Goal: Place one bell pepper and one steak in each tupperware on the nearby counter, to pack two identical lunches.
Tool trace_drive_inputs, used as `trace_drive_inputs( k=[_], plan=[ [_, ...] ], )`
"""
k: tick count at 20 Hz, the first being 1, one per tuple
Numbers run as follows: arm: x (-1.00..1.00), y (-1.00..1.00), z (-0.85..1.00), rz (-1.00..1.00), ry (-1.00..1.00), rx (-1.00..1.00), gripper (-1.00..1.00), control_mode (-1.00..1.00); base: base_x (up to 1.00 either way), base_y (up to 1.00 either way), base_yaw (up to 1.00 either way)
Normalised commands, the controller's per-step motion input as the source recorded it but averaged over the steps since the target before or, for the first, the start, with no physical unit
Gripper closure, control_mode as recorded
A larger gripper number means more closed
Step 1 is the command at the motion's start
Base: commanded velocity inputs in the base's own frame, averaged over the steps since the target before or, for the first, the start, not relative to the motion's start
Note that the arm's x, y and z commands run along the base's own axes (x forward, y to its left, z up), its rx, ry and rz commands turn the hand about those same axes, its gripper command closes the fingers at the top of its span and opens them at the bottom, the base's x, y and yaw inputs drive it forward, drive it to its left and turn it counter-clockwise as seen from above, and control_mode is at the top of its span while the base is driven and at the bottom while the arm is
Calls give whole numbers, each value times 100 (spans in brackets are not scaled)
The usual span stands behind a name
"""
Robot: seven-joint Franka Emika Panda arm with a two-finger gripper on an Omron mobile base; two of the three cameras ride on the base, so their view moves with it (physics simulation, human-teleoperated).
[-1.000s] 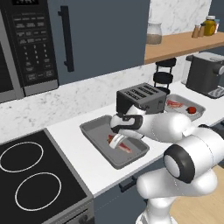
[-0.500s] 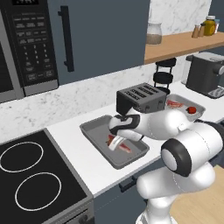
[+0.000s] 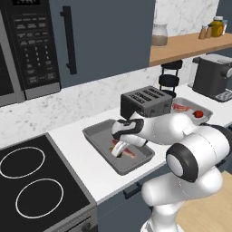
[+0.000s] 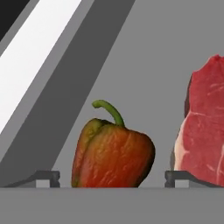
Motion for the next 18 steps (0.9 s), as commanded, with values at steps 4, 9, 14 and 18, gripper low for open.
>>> trace_drive_inputs(
  k=[4,9,14,18],
  plan=[
    [-9,-11,44,-2,-2,1,-100,-100,0,0,0],
    [-40,-52,94,-6,-8,6,-100,-100,0,0,0],
    [-60,-68,66,-9,-13,8,-100,-100,0,0,0],
    [-69,-58,45,-7,-24,8,-100,-100,0,0,0]
  ],
)
